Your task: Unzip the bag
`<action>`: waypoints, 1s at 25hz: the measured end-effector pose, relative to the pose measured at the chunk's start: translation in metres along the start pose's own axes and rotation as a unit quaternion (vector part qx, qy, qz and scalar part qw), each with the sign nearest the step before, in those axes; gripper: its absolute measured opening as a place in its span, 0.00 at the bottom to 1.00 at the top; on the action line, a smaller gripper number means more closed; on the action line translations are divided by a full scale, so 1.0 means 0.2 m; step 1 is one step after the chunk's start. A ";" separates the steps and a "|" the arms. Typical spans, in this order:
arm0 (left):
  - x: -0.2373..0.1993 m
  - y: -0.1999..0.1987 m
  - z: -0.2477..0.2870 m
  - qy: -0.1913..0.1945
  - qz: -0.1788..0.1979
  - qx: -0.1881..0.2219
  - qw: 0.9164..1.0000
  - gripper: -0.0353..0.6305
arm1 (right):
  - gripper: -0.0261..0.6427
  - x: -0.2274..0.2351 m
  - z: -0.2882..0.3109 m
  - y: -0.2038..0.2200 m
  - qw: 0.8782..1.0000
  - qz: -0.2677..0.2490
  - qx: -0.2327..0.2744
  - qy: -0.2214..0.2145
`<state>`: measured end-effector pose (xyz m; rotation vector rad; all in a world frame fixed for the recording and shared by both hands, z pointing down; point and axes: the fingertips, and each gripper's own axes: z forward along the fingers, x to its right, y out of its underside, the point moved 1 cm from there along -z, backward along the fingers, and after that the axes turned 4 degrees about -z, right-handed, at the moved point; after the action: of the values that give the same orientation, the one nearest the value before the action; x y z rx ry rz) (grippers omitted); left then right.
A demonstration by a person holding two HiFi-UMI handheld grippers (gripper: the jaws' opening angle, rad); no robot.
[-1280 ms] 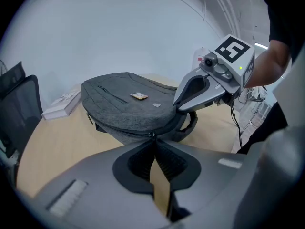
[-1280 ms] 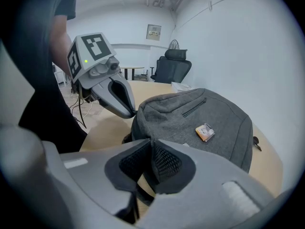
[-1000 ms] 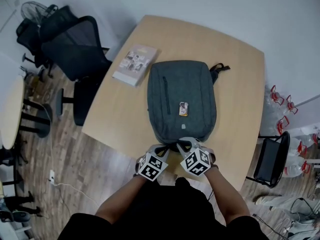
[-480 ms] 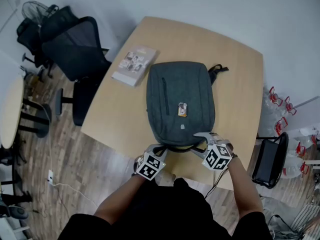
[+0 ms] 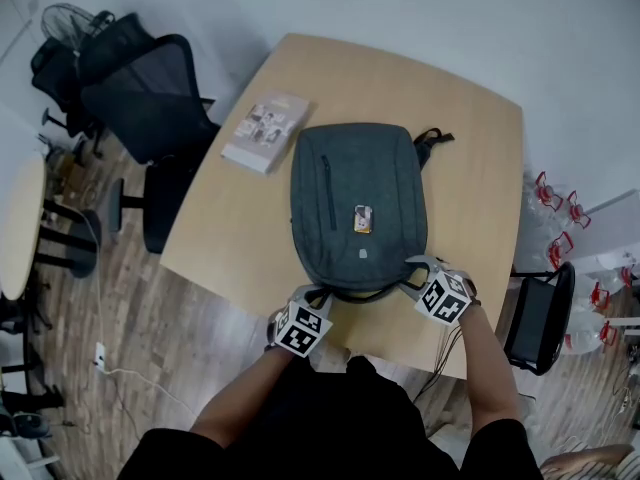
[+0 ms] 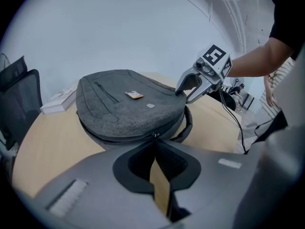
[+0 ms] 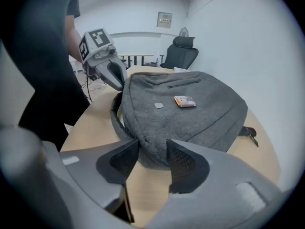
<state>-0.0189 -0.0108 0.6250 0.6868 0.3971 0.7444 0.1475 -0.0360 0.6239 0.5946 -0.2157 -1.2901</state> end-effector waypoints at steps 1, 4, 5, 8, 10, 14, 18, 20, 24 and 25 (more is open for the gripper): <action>-0.01 0.00 0.00 -0.003 -0.001 0.001 1.000 0.09 | 0.31 -0.01 0.00 0.00 1.000 0.018 0.003 0.009; -0.06 0.00 0.00 -0.010 -0.015 0.007 1.000 0.09 | 0.30 -0.05 0.00 -0.01 0.997 0.070 0.010 0.035; -0.08 0.00 0.00 -0.012 -0.022 0.009 1.000 0.09 | 0.30 -0.07 0.01 -0.01 0.995 0.087 0.010 0.043; -0.16 -0.02 0.01 -0.023 -0.024 0.014 0.999 0.09 | 0.29 -0.13 0.01 -0.04 0.988 0.136 0.001 0.071; -0.21 -0.03 0.02 -0.033 -0.021 0.015 0.999 0.09 | 0.28 -0.17 0.02 -0.07 0.983 0.165 0.001 0.085; -0.29 -0.03 0.01 -0.043 -0.022 0.010 0.999 0.09 | 0.27 -0.24 0.00 -0.15 0.971 0.213 0.091 0.052; -0.29 0.00 -0.01 -0.032 -0.013 0.004 0.999 0.09 | 0.22 -0.24 -0.03 -0.18 0.975 0.180 0.124 0.031; -0.28 0.01 -0.01 -0.032 -0.009 0.002 0.999 0.09 | 0.19 -0.24 -0.03 -0.19 0.981 0.152 0.120 0.030; -0.26 0.01 -0.03 -0.040 0.011 -0.004 0.999 0.09 | 0.13 -0.24 -0.01 -0.21 0.984 0.137 0.109 0.030; -0.26 0.02 -0.04 -0.040 0.015 -0.005 0.999 0.09 | 0.12 -0.23 0.00 -0.22 0.983 0.142 0.109 0.030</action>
<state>-0.0598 -0.0437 0.6266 0.7125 0.3111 0.7443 0.0987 0.0014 0.6087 0.7585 -0.3814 -0.9772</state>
